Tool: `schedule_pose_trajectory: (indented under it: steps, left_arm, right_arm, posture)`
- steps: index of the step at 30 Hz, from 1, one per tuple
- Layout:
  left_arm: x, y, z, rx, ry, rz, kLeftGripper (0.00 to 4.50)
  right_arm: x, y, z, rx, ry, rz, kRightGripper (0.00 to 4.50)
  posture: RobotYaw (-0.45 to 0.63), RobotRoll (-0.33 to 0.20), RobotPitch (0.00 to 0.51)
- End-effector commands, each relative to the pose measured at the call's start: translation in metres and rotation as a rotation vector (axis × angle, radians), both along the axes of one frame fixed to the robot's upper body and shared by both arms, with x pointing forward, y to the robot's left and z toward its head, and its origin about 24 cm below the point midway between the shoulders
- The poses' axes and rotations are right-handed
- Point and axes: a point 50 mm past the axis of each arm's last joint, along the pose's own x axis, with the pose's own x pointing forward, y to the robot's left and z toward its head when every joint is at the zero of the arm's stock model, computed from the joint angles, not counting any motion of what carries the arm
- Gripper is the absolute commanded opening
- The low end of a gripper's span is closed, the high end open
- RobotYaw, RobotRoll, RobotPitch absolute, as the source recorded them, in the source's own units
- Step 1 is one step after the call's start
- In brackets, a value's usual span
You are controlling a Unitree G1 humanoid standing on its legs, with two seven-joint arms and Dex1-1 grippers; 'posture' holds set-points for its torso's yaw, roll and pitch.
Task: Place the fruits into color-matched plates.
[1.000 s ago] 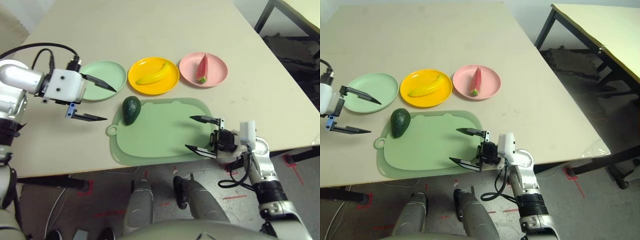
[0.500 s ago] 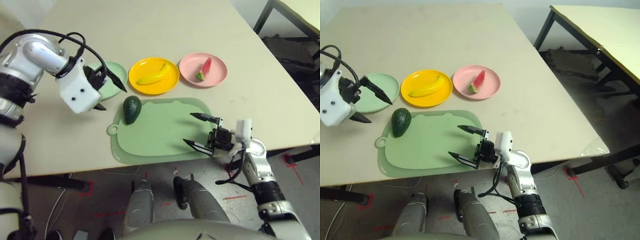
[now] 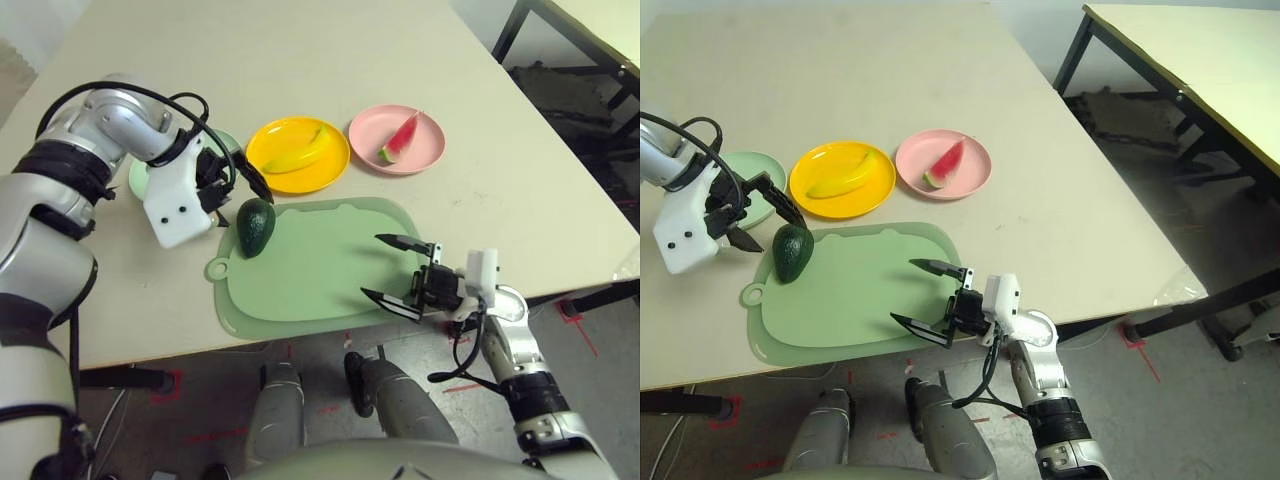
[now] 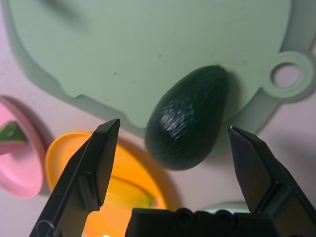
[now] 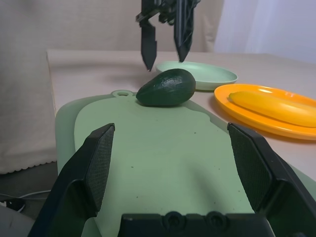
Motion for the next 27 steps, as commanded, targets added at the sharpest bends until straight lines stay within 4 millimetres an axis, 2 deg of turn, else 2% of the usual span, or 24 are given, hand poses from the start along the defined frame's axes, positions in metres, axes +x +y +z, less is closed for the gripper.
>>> schedule_pose_trajectory:
  steps: [1,27]
  left_arm:
    - [-0.001,0.000,-0.010,0.017,0.018,-0.012,4.50]
    - [0.013,-0.003,-0.022,0.020,-0.007,0.084,4.50]
  right_arm:
    - [-0.002,0.001,0.001,-0.010,-0.014,0.001,4.48]
    - [-0.003,0.011,0.005,-0.016,-0.015,-0.005,4.48]
  posture:
    - [-0.10,0.000,0.178]
    - [-0.13,0.000,0.171]
